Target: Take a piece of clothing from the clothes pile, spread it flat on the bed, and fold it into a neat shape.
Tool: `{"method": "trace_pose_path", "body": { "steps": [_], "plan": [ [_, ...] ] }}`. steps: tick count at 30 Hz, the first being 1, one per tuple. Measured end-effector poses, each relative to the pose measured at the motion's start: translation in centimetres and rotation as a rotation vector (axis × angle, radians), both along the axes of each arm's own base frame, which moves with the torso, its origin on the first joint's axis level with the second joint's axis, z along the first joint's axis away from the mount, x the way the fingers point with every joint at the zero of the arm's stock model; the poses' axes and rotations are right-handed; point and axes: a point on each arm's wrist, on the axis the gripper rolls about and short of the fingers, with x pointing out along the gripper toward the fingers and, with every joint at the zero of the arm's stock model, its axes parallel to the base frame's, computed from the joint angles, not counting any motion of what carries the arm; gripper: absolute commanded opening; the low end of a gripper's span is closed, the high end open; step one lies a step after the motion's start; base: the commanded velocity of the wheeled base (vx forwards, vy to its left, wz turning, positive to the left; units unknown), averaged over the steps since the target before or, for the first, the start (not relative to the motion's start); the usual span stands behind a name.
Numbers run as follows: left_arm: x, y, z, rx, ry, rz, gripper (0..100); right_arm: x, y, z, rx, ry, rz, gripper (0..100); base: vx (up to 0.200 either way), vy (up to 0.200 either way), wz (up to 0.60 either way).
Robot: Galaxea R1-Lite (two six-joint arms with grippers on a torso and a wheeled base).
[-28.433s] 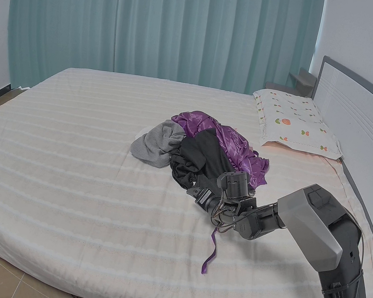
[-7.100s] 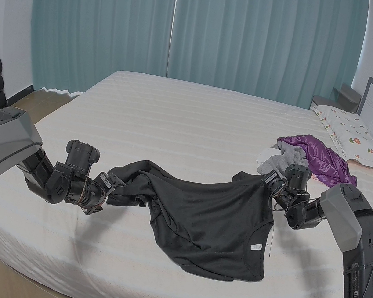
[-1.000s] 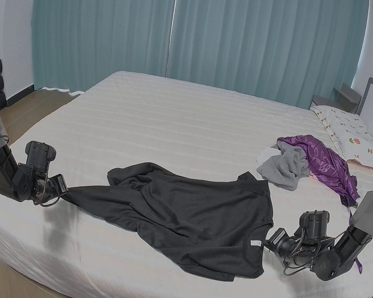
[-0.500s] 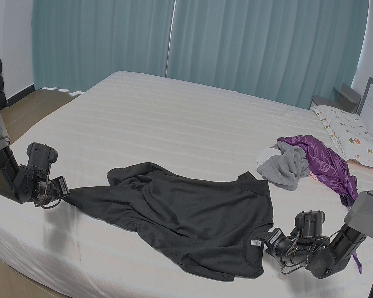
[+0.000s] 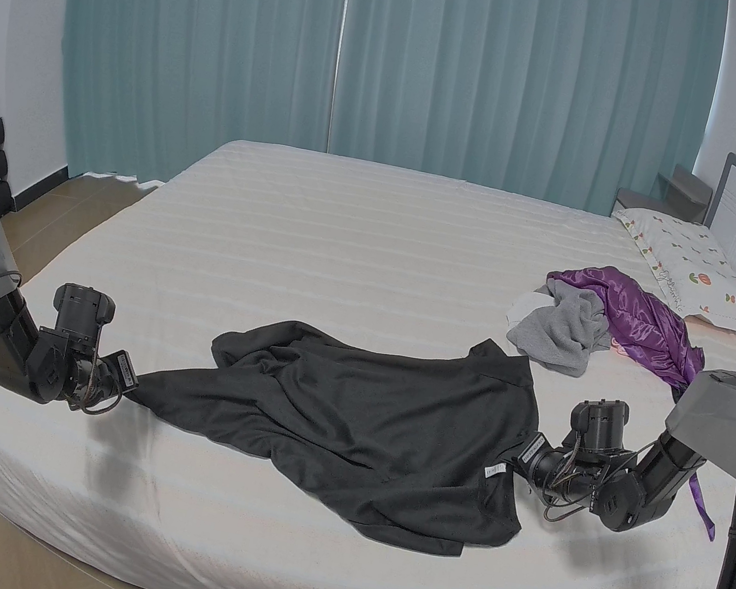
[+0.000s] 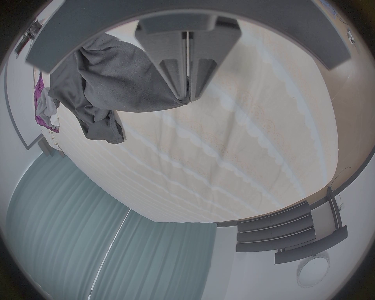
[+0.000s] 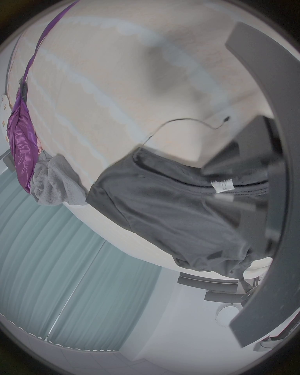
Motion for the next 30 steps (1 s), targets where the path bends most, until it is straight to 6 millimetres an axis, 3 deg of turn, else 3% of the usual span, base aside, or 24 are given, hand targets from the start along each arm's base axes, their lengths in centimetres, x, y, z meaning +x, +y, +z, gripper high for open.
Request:
{"method": "trace_pose_path", "body": {
  "steps": [7, 14, 22, 23, 30],
  "plan": [
    [0.0, 0.0, -0.1, -0.001, 0.004, -0.002, 0, 2.9, -2.0, 1.0, 0.011, -0.069, -0.065, 0, 0.000, 0.000, 0.00],
    [0.0, -0.4, -0.4, -0.001, 0.014, -0.014, 0, 6.8, -3.9, 3.5, 0.023, -0.168, -0.123, 0, 0.000, 0.000, 0.00],
    [0.0, -1.1, -1.0, -0.002, 0.030, -0.032, 0, 10.7, -4.5, 5.2, 0.022, -0.297, -0.139, 0, 0.000, 0.000, 0.00],
    [-0.1, -1.2, -1.1, -0.002, 0.032, -0.034, 0, 11.1, -4.4, 5.0, 0.011, -0.307, -0.137, 100, 0.000, 0.000, 0.00],
    [-0.1, -1.5, -1.4, -0.003, 0.040, -0.045, 0, 12.4, -4.4, 3.2, -0.075, -0.351, -0.122, 100, 0.000, 0.000, 0.00]
  ]
}}
